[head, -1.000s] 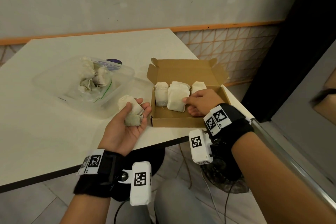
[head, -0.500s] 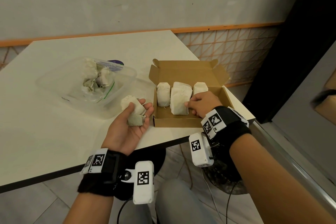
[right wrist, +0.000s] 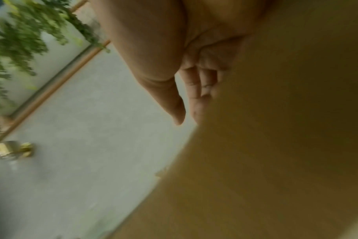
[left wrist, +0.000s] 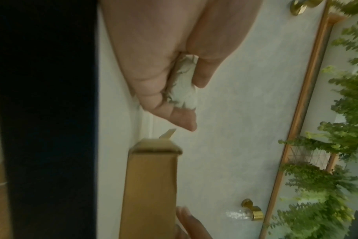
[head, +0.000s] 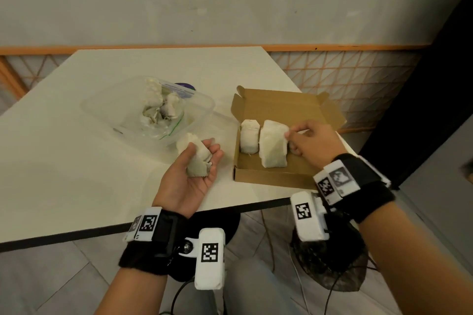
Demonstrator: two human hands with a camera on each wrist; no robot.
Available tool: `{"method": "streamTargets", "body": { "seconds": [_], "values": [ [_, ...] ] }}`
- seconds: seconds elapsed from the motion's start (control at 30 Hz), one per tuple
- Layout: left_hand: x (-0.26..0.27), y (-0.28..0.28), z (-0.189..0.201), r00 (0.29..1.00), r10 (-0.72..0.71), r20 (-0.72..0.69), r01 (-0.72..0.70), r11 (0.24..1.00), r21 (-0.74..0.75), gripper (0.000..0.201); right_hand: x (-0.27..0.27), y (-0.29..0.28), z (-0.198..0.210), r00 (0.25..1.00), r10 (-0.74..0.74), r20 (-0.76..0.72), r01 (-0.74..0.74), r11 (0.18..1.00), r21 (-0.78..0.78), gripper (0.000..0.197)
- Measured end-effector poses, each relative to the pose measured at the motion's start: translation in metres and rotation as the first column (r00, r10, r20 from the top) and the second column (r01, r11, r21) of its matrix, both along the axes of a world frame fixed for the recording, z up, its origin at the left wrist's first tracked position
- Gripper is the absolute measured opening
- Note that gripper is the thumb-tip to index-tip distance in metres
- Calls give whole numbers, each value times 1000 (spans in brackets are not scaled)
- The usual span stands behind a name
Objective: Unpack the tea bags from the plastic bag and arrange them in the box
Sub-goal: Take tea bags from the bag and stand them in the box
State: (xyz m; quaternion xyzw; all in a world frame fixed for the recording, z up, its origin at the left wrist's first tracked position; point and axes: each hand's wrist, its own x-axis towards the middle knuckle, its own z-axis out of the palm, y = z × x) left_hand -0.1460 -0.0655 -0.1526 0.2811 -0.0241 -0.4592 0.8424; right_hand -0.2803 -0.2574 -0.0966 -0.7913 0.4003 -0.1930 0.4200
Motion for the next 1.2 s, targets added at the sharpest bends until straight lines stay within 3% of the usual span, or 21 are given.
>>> {"method": "streamTargets", "body": {
  "seconds": [0.13,0.2,0.27,0.4,0.5,0.57,0.6,0.67,0.8,0.9,1.07,1.13,1.2],
  "values": [
    [11,16,1,999,38,-21,-39,999,-30,23,6,16,39,965,260,42,-257,965,-53,5],
    [11,14,3,999,29,-31,-30,999,-33,20,23,27,48,898,423,-117,-438,881,-177,7],
    [12,16,2,998,45,-31,-46,999,-20,23,51,45,47,763,525,-376,-632,727,-269,13],
    [11,18,2,999,29,-20,-30,999,-12,20,88,67,28,465,486,-740,-870,405,-280,22],
    [12,19,3,1000,15,-23,-15,1000,-14,22,103,75,26,376,423,-824,-910,334,-244,28],
    [13,19,2,1000,4,-14,-5,1000,-16,24,110,76,27,345,477,-808,-922,333,-197,32],
    [14,20,2,1000,3,-6,-3,1000,-13,25,112,75,28,348,521,-779,-921,348,-178,32],
    [13,21,3,1000,2,7,-2,1000,-7,28,112,71,32,421,577,-700,-886,427,-181,31],
    [11,21,5,999,13,50,-14,1000,24,22,96,55,48,701,592,-397,-698,683,-215,19],
    [6,19,8,990,42,132,-53,995,82,17,73,47,54,839,506,-200,-543,807,-232,16],
    [-17,5,24,871,-42,489,-95,963,253,16,37,54,46,881,473,-11,-471,876,-108,14],
    [-24,-4,30,833,-60,550,-128,946,298,14,26,56,43,888,432,156,-420,902,-102,5],
    [-27,-13,35,821,-47,568,-176,927,331,12,14,55,44,864,398,309,-381,917,-117,14]
  ]
}}
